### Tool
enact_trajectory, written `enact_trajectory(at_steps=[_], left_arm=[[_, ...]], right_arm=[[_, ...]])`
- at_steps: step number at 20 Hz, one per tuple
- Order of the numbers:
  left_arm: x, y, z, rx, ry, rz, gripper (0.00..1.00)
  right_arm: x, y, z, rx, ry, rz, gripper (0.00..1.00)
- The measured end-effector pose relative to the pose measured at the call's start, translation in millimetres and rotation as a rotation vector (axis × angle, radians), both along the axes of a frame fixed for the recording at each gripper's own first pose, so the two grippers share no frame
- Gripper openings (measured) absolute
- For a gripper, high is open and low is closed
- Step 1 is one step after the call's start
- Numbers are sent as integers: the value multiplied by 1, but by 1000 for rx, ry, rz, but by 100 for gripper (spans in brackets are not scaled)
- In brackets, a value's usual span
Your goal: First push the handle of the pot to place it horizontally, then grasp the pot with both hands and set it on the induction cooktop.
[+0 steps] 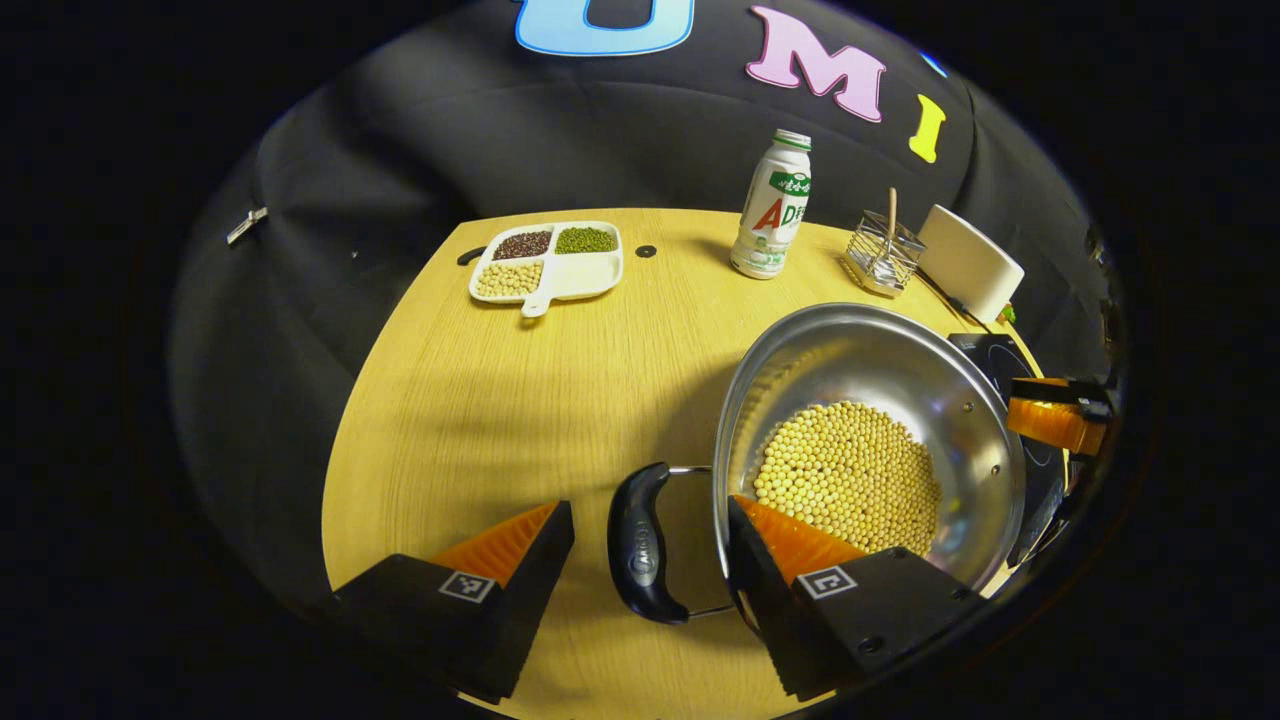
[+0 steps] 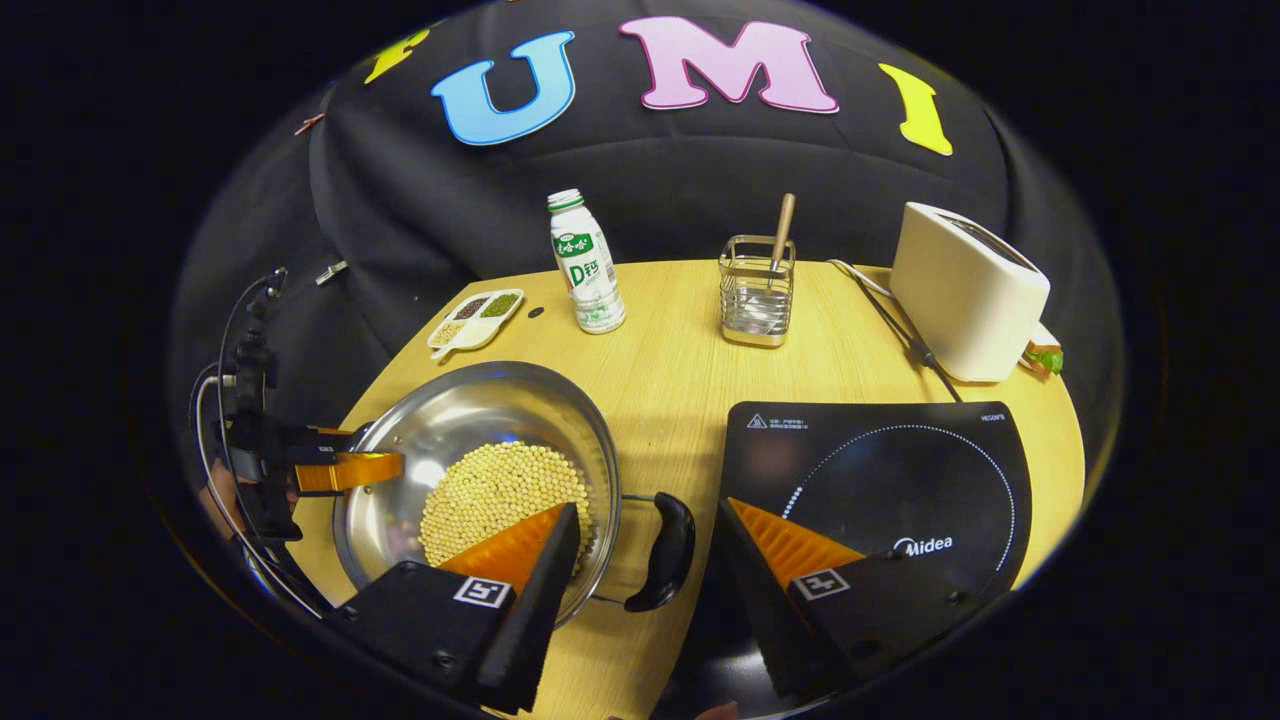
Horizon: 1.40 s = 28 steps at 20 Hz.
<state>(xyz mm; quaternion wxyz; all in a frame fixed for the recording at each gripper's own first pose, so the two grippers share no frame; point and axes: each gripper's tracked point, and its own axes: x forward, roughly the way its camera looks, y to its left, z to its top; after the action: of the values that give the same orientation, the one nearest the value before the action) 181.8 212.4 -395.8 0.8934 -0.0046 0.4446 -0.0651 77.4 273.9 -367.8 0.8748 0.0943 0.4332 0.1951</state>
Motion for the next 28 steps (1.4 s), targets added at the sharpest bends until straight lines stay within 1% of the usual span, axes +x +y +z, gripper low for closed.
enact_trajectory(at_steps=[4,6,8,9,10,11,12,14,16,17,18,21,23,24,25,26,27,28], left_arm=[[1,0,-4,4,14,-8,95],[-1,-4,-10,-15,34,-2,93],[-2,-7,-14,-28,44,6,88],[-1,-9,-14,-33,44,9,82],[-2,-9,-15,-35,42,11,81],[-1,-8,-14,-33,40,12,77],[-2,-7,-14,-31,38,14,75],[-2,-5,-14,-32,35,17,73],[-3,-3,-14,-37,30,28,72],[-3,-3,-14,-39,29,31,71],[-4,-4,-14,-40,31,32,71],[-6,-4,-14,-38,43,36,69],[-7,-3,-13,-44,43,50,68],[-8,-4,-12,-45,41,59,67],[-8,-3,-10,-45,37,68,65],[-9,-4,-10,-49,37,75,66],[-13,-6,-8,-61,42,85,62],[-17,-7,-8,-76,43,98,61]], right_arm=[[-4,12,-16,-22,29,30,87],[-8,21,-23,-15,63,42,83],[-2,23,-27,-36,59,36,83],[1,21,-31,-55,55,22,82],[1,17,-34,-77,72,9,78],[5,20,-38,-73,84,-4,71],[4,23,-41,-75,96,-6,69],[4,29,-43,-90,97,1,68],[4,29,-45,-118,88,12,69],[5,30,-47,-131,86,9,66],[4,30,-48,-146,88,10,69],[3,30,-50,-161,105,29,70],[2,30,-53,-131,158,-4,68],[2,28,-49,-120,187,-24,64],[0,29,-50,-117,205,-25,61],[2,29,-50,-120,197,-12,58],[-1,26,-46,-131,192,-7,52],[-3,24,-42,-130,181,-18,54]])
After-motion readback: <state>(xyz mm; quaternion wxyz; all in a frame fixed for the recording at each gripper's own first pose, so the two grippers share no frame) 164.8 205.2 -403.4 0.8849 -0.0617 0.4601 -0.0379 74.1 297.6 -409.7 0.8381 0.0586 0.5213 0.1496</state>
